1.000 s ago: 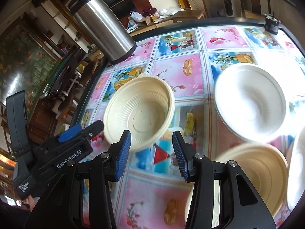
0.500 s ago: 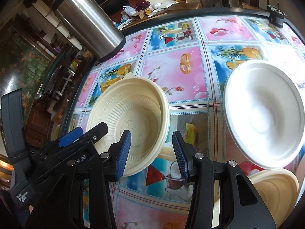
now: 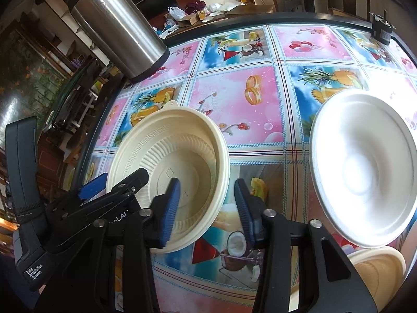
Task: Organize plates and bowls
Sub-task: 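Grasp the beige plate rim with the left gripper and lift it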
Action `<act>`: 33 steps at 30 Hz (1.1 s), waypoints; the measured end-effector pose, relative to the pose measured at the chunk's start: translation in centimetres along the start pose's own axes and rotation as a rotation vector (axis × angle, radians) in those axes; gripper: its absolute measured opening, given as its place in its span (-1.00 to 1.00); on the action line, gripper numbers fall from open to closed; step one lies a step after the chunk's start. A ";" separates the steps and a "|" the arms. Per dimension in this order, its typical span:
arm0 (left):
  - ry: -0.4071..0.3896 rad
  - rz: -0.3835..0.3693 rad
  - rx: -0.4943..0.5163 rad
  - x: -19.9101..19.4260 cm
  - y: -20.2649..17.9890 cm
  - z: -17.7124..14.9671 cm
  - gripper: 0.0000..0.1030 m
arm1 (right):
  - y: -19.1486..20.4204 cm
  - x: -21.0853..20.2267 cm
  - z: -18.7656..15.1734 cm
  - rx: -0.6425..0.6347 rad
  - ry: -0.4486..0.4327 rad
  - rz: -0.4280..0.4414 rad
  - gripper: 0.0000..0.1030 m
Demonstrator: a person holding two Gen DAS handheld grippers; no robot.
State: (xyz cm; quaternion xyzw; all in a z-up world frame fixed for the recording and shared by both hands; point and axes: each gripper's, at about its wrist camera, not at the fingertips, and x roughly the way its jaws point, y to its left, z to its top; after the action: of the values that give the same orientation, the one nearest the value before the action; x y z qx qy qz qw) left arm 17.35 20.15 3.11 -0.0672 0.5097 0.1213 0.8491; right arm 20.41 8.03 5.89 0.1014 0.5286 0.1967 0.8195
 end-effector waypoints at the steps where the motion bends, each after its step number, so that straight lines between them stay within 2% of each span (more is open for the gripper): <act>1: -0.003 0.004 0.003 0.0 -0.1 0.0 0.35 | 0.0 0.0 0.0 0.001 -0.001 0.001 -0.43; 3: -0.012 0.005 0.011 0.0 -0.2 -0.1 0.33 | 0.0 0.1 0.1 -0.007 0.000 -0.006 -0.58; 4: -0.016 0.004 0.015 -0.1 -0.2 -0.1 0.20 | 0.0 0.2 0.1 -0.009 -0.001 -0.008 -0.61; 5: -0.021 0.008 0.021 -0.1 -0.4 -0.2 -0.12 | 0.0 0.2 0.1 -0.010 0.000 -0.004 -0.66; 7: -0.013 0.036 0.039 0.1 -0.6 -0.3 -0.57 | 0.0 0.2 0.0 -0.012 0.003 0.016 -0.69; 14: -0.013 0.014 0.045 -0.5 0.0 -1.1 -0.58 | 0.2 -0.8 -0.8 -0.034 -0.015 0.027 -0.70; 22: -0.040 0.025 0.049 -3.6 0.5 -2.5 -0.60 | 1.1 -2.9 -2.4 -0.056 -0.031 0.037 -0.70; 29: -0.040 0.028 0.036 -6.9 1.5 -5.0 -0.60 | 2.3 -5.9 -4.8 -0.074 -0.052 0.070 -0.70; 33: -0.067 0.022 0.037 -9.4 2.1 -7.0 -0.60 | 3.1 -8.3 -6.9 -0.092 -0.080 0.085 -0.70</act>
State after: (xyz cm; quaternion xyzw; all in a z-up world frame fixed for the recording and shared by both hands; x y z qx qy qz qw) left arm 6.59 19.18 8.12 -0.0416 0.4838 0.1235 0.8654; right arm 10.49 7.00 11.06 0.0937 0.4812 0.2512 0.8346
